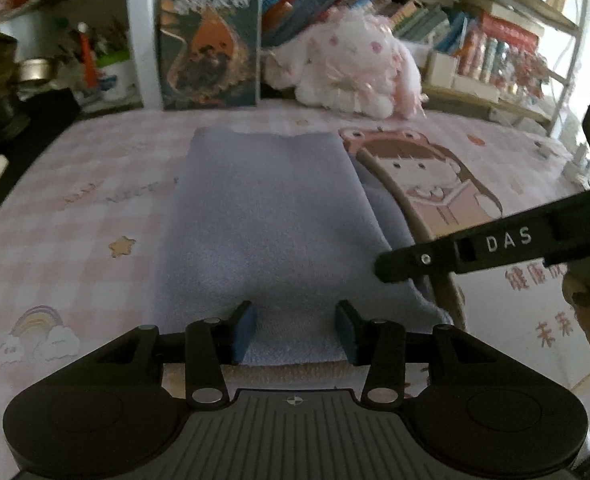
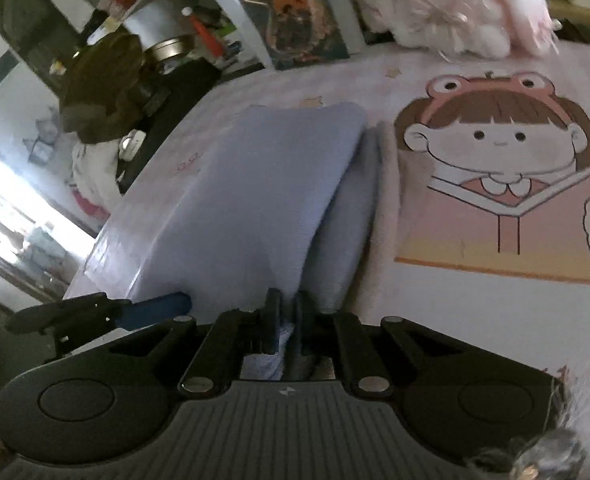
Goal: Fold clothes
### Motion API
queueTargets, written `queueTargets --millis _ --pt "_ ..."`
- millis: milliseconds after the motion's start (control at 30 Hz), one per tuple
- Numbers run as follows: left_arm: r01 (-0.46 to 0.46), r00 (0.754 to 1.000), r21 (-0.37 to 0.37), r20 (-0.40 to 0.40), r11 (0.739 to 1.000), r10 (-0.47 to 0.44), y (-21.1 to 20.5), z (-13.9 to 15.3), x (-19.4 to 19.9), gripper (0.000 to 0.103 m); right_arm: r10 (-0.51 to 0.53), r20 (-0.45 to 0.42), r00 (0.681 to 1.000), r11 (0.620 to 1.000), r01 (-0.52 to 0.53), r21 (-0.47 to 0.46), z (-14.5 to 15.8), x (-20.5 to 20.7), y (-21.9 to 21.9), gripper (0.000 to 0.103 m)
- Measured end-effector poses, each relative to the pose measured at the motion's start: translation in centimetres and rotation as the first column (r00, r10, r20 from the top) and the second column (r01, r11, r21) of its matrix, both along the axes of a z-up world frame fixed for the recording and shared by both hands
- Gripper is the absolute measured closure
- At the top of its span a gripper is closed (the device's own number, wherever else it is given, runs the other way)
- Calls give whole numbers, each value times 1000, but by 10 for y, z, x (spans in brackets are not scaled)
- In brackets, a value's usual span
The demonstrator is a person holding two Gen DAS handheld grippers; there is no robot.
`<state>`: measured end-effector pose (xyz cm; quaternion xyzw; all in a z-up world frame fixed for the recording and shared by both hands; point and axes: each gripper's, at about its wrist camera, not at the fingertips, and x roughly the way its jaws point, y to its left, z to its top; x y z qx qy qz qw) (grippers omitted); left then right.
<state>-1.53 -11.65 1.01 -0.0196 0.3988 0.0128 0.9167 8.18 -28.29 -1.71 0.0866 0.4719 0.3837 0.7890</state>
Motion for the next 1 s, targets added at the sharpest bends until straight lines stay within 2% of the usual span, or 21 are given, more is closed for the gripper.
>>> queueTargets --millis 200,267,333,400,467,567,733,833,933,1000 --pt "-75 996 -3 57 997 75 -1 16 -24 58 2 68 998 1000 -2 2 19 -13 -12 86" --pt "-104 992 -13 66 994 105 2 20 -31 58 6 92 996 1000 -5 -15 24 -21 -19 68" --pt "-133 988 -19 74 991 134 6 23 -36 56 10 108 994 1000 -7 -29 26 -26 -24 64" --pt "-165 983 -19 83 986 166 11 26 -41 44 11 114 993 999 -7 -41 27 -30 -28 58" --pt "-192 976 -17 99 981 193 16 30 -44 37 -4 97 995 999 7 -40 26 -30 -32 44" --pt "-223 968 -39 113 974 226 32 36 -44 27 -39 54 998 999 41 -29 24 -26 -36 32" --pt "-239 967 -102 59 966 246 69 32 -26 25 -105 -48 993 994 104 -18 16 -15 -37 29" --pt "-215 975 -144 21 966 221 87 23 -13 24 -152 -111 982 988 152 -11 11 -11 -35 28" --pt "-175 985 -224 -39 959 171 104 9 3 24 -209 -145 967 978 208 -19 7 -8 -31 28" --pt "-152 988 -293 -76 944 135 116 -2 14 24 -242 -165 956 970 241 -26 6 -6 -26 28"
